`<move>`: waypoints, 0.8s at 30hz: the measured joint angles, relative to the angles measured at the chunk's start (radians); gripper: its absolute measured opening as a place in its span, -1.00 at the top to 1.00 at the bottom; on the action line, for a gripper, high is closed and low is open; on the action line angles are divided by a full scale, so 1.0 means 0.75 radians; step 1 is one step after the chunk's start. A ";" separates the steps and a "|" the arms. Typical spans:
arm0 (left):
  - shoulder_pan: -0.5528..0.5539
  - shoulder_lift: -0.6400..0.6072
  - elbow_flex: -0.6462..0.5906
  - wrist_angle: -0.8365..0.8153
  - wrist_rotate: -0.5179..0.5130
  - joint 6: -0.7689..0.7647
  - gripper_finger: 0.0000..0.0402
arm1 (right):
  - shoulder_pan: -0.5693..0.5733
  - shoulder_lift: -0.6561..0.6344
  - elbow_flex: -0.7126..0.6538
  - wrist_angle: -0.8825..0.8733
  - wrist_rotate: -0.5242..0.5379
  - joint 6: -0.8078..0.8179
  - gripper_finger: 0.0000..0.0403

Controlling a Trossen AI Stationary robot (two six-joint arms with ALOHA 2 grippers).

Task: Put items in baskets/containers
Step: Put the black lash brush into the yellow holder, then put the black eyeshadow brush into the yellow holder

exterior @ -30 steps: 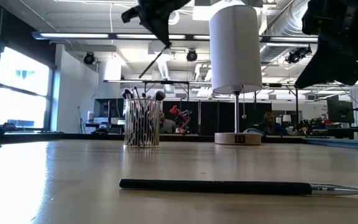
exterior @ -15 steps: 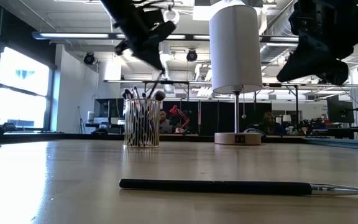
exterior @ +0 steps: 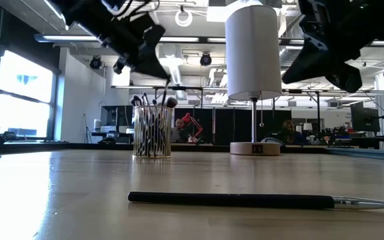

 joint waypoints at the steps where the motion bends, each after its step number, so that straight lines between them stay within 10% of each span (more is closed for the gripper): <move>1: 0.000 0.002 -0.015 -0.007 0.014 -0.003 1.00 | -0.009 0.000 0.001 0.010 -0.003 0.000 1.00; 12: 0.000 0.005 -0.026 -0.153 0.165 0.002 0.89 | -0.116 0.000 0.001 0.046 -0.023 0.000 0.99; 24: 0.000 0.005 -0.009 -0.301 0.217 -0.004 0.33 | -0.164 0.000 0.001 0.045 -0.029 -0.037 0.98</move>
